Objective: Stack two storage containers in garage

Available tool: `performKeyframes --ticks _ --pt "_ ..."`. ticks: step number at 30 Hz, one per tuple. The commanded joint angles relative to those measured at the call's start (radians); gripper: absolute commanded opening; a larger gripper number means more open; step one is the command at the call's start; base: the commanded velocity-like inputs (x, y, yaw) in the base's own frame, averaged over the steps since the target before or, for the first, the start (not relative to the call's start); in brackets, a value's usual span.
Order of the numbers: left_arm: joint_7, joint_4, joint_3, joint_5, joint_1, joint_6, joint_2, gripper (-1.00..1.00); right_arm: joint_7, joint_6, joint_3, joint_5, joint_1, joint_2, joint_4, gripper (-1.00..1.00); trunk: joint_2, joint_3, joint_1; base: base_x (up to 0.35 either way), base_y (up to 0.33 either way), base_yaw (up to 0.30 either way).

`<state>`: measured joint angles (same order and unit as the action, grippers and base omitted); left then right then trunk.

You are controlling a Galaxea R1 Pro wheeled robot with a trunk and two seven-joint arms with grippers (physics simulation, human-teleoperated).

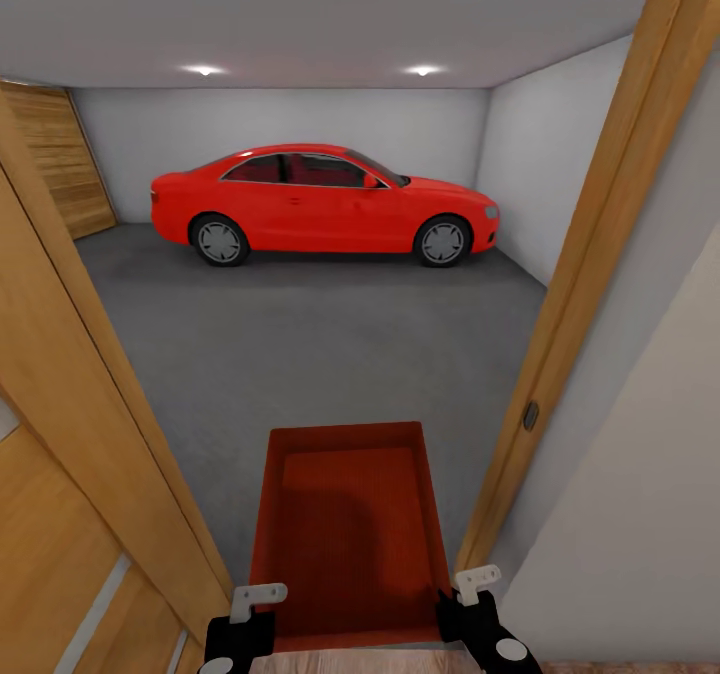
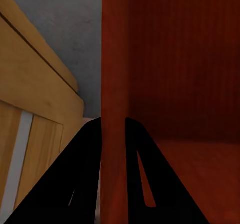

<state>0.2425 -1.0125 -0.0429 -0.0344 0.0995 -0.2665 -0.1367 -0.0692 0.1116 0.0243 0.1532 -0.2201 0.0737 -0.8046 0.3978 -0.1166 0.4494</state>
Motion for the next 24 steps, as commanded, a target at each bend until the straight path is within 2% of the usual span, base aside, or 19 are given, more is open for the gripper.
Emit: performKeyframes --ticks 1,5,16,24 --pt "-0.02 0.0 -0.003 0.067 0.0 -0.005 -0.027 -1.0 0.037 -0.041 -0.009 -0.054 -0.001 0.002 -0.005 -1.0 0.002 -0.002 0.001 0.009 0.0 -0.002" --pt "-0.019 0.0 -0.002 0.067 0.0 -0.005 -0.027 -1.0 0.037 -0.041 -0.009 -0.053 -0.001 0.002 -0.006 -1.0 0.002 -0.002 0.001 0.134 0.043 -0.001" --pt "-0.019 0.0 -0.003 0.067 0.0 -0.005 -0.027 -1.0 0.037 -0.041 -0.009 -0.053 -0.001 0.002 -0.005 -1.0 0.002 -0.002 0.001 0.289 0.067 0.0" --pt "-0.02 0.0 -0.003 0.067 0.0 -0.006 -0.027 -1.0 0.037 -0.041 -0.009 -0.053 -0.001 0.002 -0.005 -1.0 0.002 -0.002 0.001 0.054 0.005 0.0"
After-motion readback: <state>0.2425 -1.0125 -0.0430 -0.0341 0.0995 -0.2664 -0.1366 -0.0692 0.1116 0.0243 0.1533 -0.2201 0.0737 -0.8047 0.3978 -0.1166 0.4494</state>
